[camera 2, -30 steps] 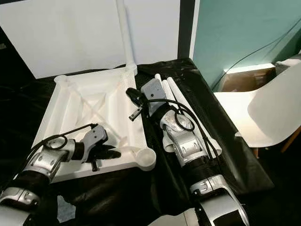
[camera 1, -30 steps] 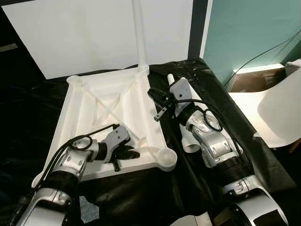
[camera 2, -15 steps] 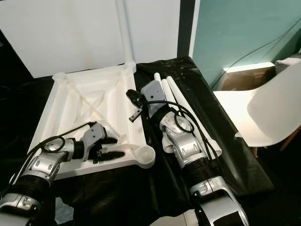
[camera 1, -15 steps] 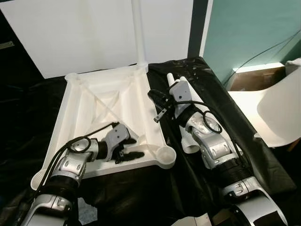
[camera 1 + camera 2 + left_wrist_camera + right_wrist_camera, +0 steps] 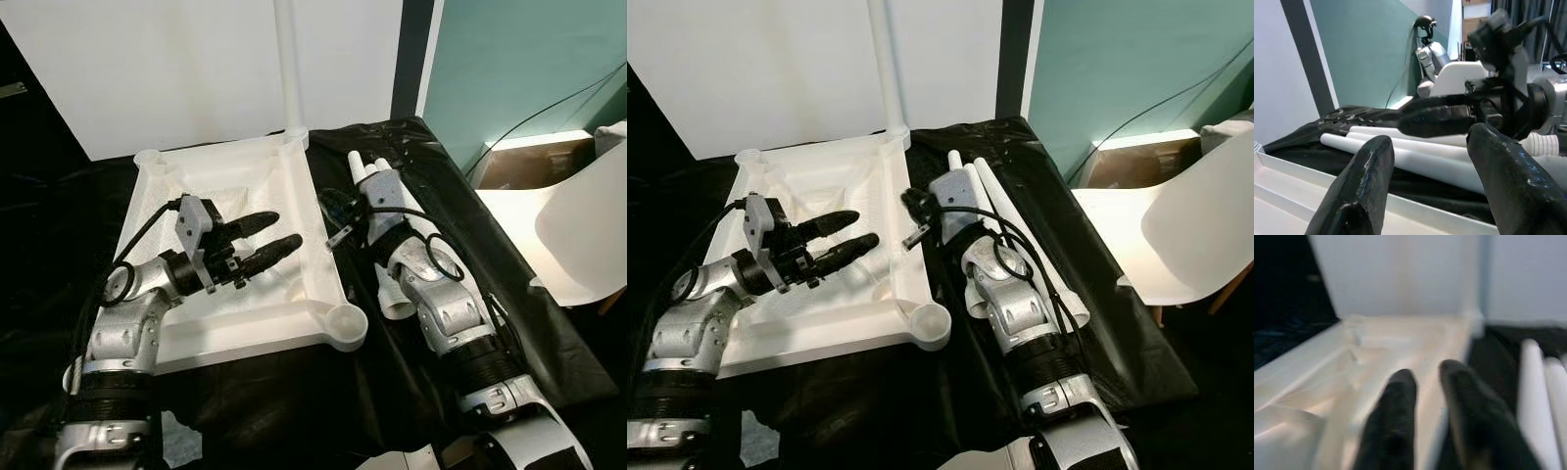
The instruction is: Building children table
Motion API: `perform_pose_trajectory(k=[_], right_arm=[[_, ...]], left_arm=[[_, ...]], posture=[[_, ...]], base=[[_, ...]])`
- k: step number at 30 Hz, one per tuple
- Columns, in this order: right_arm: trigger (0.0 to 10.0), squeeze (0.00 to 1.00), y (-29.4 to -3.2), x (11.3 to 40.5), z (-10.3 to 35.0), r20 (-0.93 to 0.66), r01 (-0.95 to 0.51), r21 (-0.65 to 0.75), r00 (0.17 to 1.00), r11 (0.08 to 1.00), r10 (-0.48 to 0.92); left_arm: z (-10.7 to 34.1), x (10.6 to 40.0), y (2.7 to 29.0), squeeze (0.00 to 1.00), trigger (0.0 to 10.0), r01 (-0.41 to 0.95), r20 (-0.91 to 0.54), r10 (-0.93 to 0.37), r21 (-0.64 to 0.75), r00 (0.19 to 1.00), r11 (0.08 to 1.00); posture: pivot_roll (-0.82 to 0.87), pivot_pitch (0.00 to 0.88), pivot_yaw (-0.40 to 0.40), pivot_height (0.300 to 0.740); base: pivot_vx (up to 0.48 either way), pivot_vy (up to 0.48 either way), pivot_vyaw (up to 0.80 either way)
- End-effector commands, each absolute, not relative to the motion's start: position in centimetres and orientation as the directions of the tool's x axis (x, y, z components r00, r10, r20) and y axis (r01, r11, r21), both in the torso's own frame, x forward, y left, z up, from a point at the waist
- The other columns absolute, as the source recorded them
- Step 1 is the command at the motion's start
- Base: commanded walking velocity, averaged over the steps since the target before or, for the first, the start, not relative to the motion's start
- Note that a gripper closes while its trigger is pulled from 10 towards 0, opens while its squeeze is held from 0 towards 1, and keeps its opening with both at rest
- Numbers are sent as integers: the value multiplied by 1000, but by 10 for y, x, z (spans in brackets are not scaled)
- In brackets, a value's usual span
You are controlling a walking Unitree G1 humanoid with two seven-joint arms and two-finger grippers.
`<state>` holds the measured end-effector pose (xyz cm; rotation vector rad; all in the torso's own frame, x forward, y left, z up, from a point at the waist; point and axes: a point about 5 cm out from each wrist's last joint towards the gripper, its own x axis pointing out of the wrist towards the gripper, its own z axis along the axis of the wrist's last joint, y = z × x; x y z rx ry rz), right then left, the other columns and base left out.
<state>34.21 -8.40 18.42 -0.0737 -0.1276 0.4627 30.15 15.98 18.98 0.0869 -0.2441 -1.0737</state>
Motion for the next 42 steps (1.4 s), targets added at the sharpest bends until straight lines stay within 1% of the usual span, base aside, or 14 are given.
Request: perform_pose_trajectory(k=[1,3,8,9,14,16,17,20,21,24,31,35,38,42], right_arm=[[10000,1000,-98,346,185,65,-383,-53,920,922,386],[10000,1000,-108,350,187,19,-370,-33,928,928,371],[10000,1000,-119,357,191,-30,-358,-31,934,933,357],[10000,0,-128,365,196,-100,-366,-13,926,930,363],[10000,0,-131,369,198,-155,-385,12,911,923,382],[10000,0,-134,371,199,-226,-368,89,898,926,378],[10000,0,-134,371,199,-226,-368,89,898,926,378],[10000,0,-151,372,202,-301,-248,192,906,949,298],[10000,0,-151,372,202,-301,-248,192,906,949,298],[10000,0,-166,370,206,-347,-153,229,910,961,228],[10000,0,-180,367,216,-387,-93,253,902,963,189],[10000,0,-186,366,223,-408,-67,238,899,969,162],[10000,0,-194,359,227,-440,-41,143,892,989,101],[10000,0,-198,355,220,-459,-14,72,887,997,46]], left_arm=[[189,315,170,0,10000,630,214,-638,112,740,768],[183,314,162,0,10000,627,212,-629,87,748,774],[179,313,156,0,10000,641,191,-643,83,742,763],[178,313,154,0,10000,651,171,-653,76,738,756],[179,314,153,0,10000,652,165,-653,70,739,755],[179,315,151,0,10000,650,165,-652,72,740,757],[179,315,151,0,10000,650,165,-652,72,740,757],[176,312,148,0,10000,650,157,-653,74,741,756],[176,312,148,0,10000,650,157,-653,74,741,756],[170,307,149,0,10000,648,141,-649,64,747,759],[162,304,148,0,10000,653,114,-655,55,747,755],[161,306,144,0,10000,659,104,-661,55,743,750],[161,306,137,0,10000,662,103,-663,50,741,748],[158,304,133,0,10000,657,97,-658,47,746,752]], posture=[[-36,0,57,740],[-43,0,54,740],[-48,0,55,740],[-50,0,56,740],[-48,0,55,740],[-39,0,47,740],[-39,0,47,740],[-30,0,33,740],[-30,0,33,740],[-33,0,29,740],[-53,0,31,740],[-54,0,30,740],[-58,0,26,740],[-58,0,26,740]], base=[[0,0,0],[0,0,0],[0,0,0],[0,0,0],[0,0,0],[0,0,0],[0,0,0],[0,0,0],[0,0,0],[0,0,0],[0,0,0],[0,0,0],[0,0,0],[0,0,0]])
